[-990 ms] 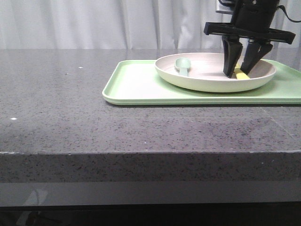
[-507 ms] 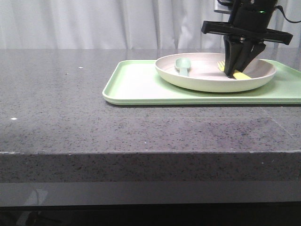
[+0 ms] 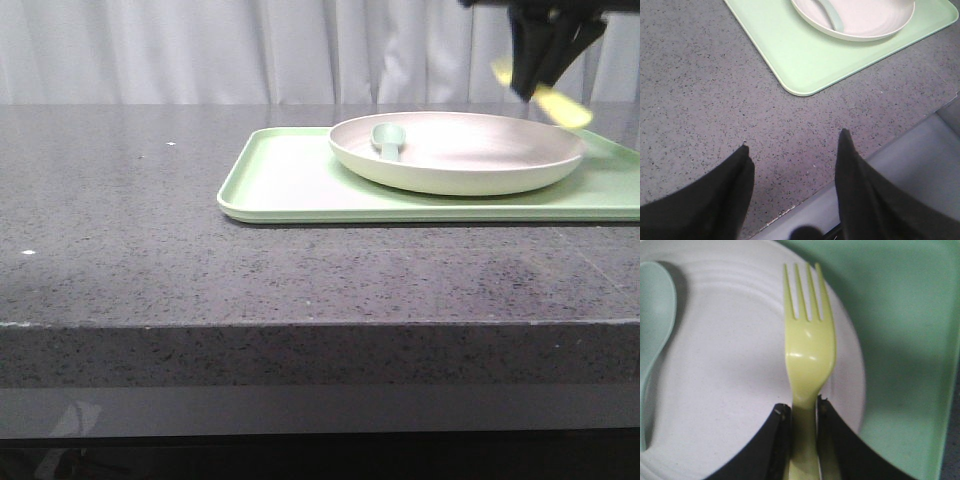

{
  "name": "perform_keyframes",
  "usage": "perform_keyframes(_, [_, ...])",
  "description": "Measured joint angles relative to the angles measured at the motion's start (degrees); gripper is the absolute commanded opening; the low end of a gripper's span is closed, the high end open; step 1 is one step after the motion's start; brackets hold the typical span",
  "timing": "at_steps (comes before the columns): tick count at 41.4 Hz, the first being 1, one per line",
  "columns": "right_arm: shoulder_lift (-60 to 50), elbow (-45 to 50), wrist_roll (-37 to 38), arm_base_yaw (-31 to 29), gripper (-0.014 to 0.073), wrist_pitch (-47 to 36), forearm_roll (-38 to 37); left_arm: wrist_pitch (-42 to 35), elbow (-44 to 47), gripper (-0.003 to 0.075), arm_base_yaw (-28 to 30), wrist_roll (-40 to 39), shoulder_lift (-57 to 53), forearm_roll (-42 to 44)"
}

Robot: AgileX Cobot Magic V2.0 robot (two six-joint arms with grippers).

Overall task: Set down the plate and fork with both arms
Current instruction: 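Lift the fork and move it beside the plate on the tray, then lower the fork onto the tray, open the right gripper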

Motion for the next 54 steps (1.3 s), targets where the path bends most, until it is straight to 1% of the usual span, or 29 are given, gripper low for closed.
perform_keyframes(5, [-2.88,0.00,0.00,-1.46,0.0140,0.25,-0.65,0.00,0.00,0.0367,0.00,0.00,0.00,0.00])
perform_keyframes(12, [-4.08,0.87,-0.11,-5.27,0.0140,0.37,-0.75,0.00,0.00,0.0367,0.00,0.00,0.00,0.00])
perform_keyframes(24, [-3.97,10.35,-5.22,-10.08,0.0140,0.37,2.37,0.11,0.00,0.0367,0.00,0.00,0.00,0.00])
perform_keyframes(31, [-3.97,13.55,-7.16,-11.13,0.0140,0.37,4.98,0.11,0.00,0.0368,0.00,0.00,0.00,0.00])
perform_keyframes(44, [-0.55,13.67,-7.38,-11.13,0.0147,-0.99,6.29,0.11,0.00,0.0367,0.00,0.00,0.00,0.00])
perform_keyframes(47, [0.36,13.67,-7.38,-11.13,0.0168,-1.09,6.29,0.11,0.00,0.0367,0.00,0.00,0.00,0.00])
perform_keyframes(54, [0.98,13.67,-7.38,-11.13,0.0310,-1.09,6.40,0.11,0.00,0.0367,0.00,0.00,0.00,0.00])
